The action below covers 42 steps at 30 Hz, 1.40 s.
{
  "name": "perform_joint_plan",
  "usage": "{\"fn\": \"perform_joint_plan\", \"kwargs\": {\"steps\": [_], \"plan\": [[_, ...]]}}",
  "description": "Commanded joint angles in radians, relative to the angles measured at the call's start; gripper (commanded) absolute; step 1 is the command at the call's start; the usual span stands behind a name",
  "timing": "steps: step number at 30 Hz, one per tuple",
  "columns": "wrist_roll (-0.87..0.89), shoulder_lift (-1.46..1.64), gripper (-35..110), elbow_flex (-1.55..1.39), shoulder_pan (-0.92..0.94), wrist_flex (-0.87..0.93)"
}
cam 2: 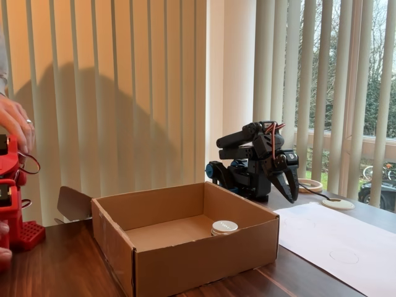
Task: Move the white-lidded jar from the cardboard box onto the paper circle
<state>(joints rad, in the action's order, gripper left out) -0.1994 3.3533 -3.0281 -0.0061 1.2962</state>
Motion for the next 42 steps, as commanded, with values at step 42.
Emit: {"fn": "perform_joint_plan", "kwargs": {"steps": [42], "plan": [[-1.031, -0.893, 36, 1.049, 0.597, -0.106]]}}
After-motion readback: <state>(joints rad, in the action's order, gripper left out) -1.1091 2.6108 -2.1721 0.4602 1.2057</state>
